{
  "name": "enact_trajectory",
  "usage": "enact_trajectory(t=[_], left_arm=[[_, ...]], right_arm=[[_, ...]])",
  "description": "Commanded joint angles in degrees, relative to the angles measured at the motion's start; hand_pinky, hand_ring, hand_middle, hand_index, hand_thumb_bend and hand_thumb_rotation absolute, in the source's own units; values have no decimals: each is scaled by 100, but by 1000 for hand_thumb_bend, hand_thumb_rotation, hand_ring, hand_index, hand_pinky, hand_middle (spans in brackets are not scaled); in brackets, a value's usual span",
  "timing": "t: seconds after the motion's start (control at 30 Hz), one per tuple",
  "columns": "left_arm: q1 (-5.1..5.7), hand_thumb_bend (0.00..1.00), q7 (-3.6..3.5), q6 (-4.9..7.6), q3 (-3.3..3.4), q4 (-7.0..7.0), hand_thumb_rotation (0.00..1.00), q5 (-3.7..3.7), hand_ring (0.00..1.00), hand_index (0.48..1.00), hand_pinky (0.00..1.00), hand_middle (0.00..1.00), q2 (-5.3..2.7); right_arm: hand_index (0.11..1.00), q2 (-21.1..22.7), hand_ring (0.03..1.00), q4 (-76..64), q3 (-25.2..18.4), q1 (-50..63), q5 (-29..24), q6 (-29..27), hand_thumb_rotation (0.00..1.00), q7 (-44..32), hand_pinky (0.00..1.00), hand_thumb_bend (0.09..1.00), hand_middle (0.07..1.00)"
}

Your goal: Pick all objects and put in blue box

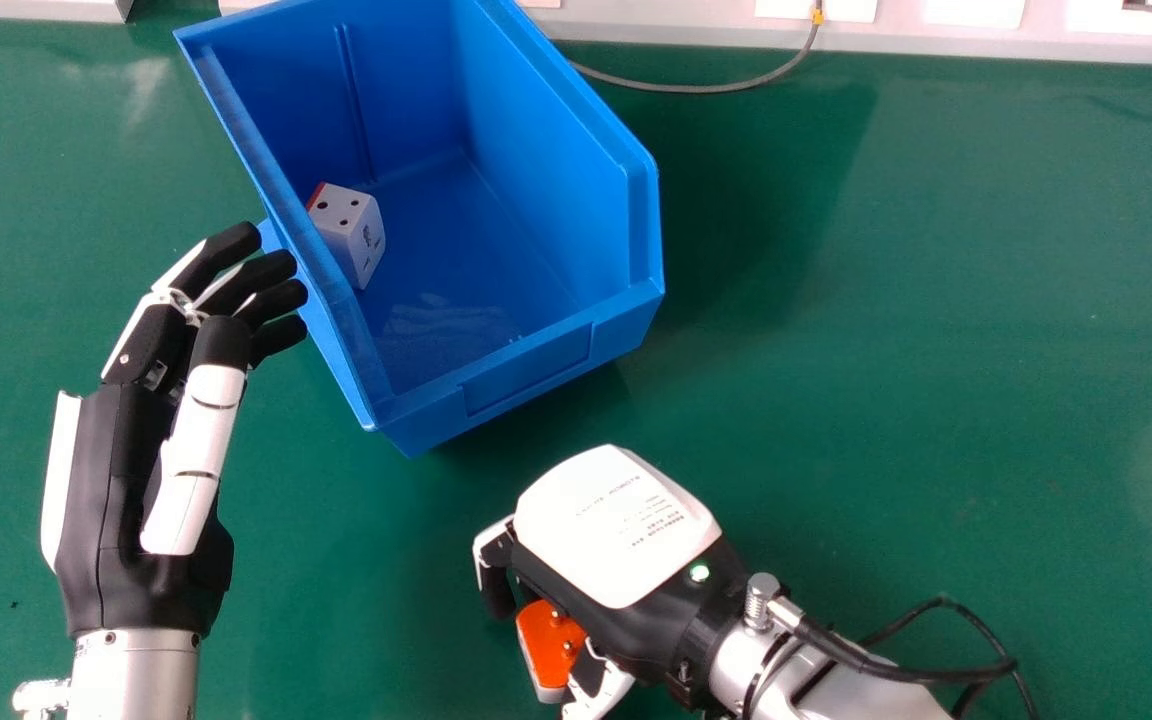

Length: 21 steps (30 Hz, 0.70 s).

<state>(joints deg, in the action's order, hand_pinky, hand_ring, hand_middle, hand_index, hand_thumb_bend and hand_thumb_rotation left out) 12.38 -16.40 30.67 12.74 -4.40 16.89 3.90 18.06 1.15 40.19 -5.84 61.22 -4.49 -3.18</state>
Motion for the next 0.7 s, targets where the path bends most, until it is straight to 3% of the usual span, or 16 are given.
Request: enact_trajectory(t=[0.0,0.17,0.27,0.4,0.53,0.67], left_arm=[[-35,630,-30,146,25,45,672,-7,770,786,764,778,39],[-22,632,-46,101,20,81,673,40,771,787,763,779,41],[-24,634,-24,128,22,75,674,-2,771,788,763,779,41],[-21,637,-36,90,11,98,672,32,773,788,764,780,36],[-31,637,-36,139,18,68,671,6,773,789,764,781,40],[-18,635,-47,105,13,92,671,29,774,789,764,781,44]], right_arm=[[497,-87,403,140,63,75,31,48,1,64,295,529,451],[496,-103,406,104,69,70,34,84,1,-7,297,528,454],[496,-94,404,110,62,77,22,53,0,47,294,528,453],[496,-93,398,99,60,70,18,62,0,4,289,527,448],[495,-94,398,75,53,77,21,77,0,-7,289,527,448],[495,-103,398,57,24,82,-17,75,0,14,289,527,448]])
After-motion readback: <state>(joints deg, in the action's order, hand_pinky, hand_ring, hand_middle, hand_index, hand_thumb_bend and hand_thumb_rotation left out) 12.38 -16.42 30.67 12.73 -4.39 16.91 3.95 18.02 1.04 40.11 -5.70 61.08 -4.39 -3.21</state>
